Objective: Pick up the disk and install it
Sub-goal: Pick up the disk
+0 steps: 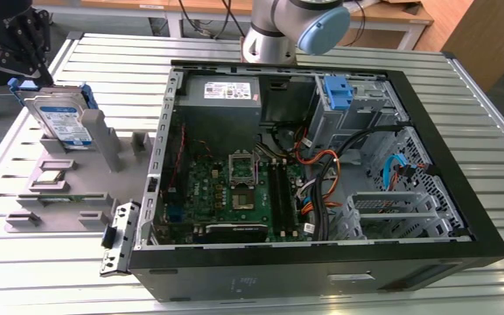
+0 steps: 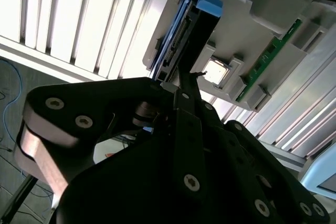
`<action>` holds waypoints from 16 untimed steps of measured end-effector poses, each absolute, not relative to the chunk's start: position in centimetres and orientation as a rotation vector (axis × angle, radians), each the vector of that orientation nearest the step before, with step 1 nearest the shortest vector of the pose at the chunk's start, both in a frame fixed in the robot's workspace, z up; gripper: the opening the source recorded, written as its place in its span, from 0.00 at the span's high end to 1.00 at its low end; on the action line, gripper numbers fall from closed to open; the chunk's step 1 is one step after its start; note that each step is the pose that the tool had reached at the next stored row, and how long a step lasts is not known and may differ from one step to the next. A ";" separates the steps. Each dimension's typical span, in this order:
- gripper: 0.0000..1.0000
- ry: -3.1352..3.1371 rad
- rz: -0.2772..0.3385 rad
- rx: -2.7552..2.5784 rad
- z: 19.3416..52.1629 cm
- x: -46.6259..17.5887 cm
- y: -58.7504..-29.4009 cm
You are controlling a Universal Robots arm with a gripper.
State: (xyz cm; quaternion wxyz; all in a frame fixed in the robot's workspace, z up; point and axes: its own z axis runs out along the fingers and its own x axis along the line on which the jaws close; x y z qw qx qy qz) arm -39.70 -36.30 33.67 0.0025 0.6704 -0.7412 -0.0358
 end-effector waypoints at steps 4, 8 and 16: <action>0.90 -2.325 -0.112 2.103 33.7 -39.3 -36.3; 0.90 -2.325 -0.112 2.103 33.7 -39.3 -36.3; 0.90 -2.323 -0.111 2.107 33.5 -39.3 -36.3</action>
